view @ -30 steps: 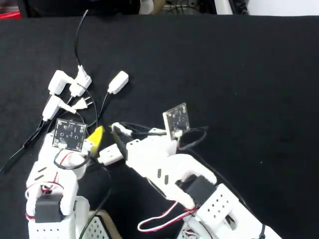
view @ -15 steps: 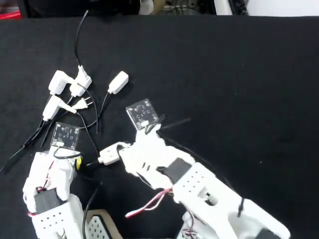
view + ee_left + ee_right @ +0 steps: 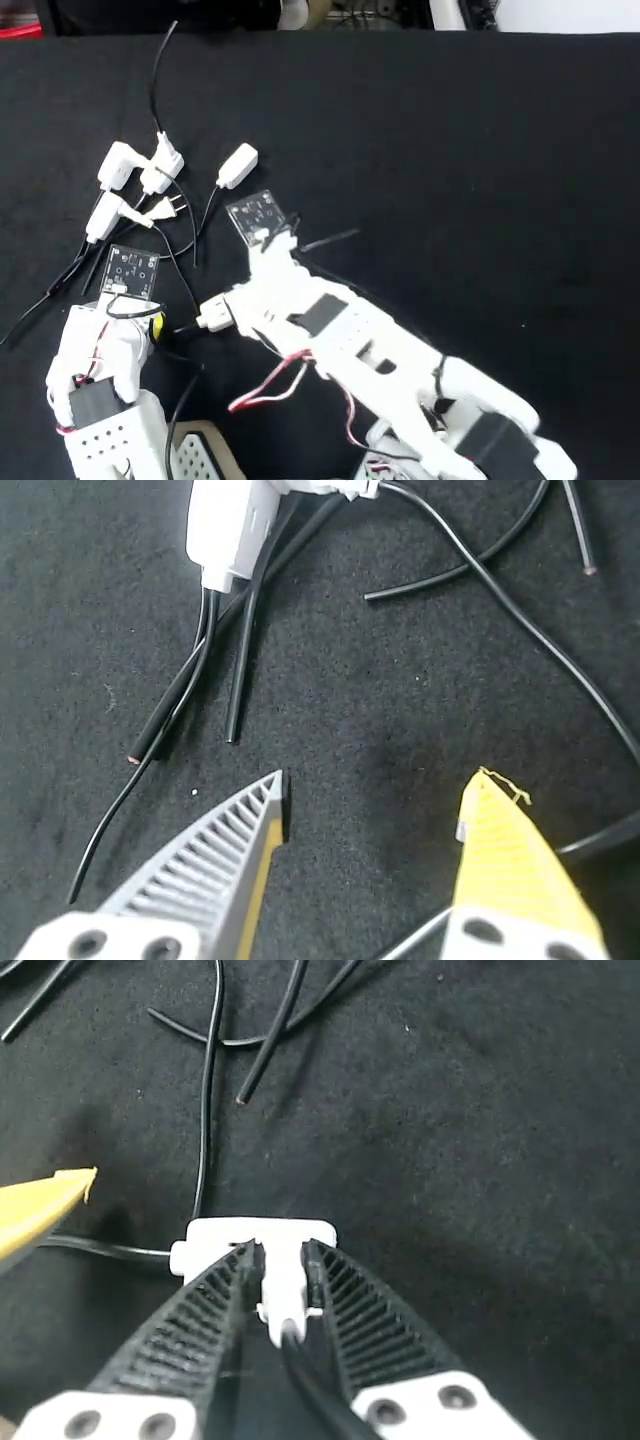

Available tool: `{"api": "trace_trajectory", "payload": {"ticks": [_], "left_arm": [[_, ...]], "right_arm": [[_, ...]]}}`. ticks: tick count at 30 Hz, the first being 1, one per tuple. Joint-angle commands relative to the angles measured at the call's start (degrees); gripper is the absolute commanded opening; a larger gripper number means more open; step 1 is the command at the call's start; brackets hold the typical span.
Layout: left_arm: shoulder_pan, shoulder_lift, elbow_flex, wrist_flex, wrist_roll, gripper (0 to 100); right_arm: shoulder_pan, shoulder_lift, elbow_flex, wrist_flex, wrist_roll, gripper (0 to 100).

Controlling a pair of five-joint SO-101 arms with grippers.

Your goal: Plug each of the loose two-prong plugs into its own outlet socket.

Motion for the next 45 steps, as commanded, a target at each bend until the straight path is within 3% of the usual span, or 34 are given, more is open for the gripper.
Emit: {"api": "trace_trajectory", "payload": {"ticks": [1,6,13,27,34,38,45], "left_arm": [[-0.3,-0.1,1.1,-0.9,0.9,27],[-0.3,-0.1,1.1,-0.9,0.9,27],[-0.2,-0.1,1.1,-0.9,0.9,27],[0.0,-0.1,1.1,0.2,0.9,27],[-0.1,-0.1,1.1,0.1,0.9,27],[-0.1,-0.1,1.1,0.0,0.9,27],[0.0,-0.1,1.1,-0.3,0.7,27]], "right_arm": [[-0.5,2.8,-5.2,0.3,0.6,1.2],[0.7,2.9,-5.3,1.2,0.6,1.2],[1.9,3.3,-10.6,11.1,0.6,1.2],[1.9,6.5,-10.3,7.0,0.4,1.2],[1.8,14.1,-14.5,8.2,0.4,1.2],[1.1,14.4,-16.8,14.8,0.4,1.2],[-0.4,19.0,-16.8,11.2,0.6,1.7]]}}
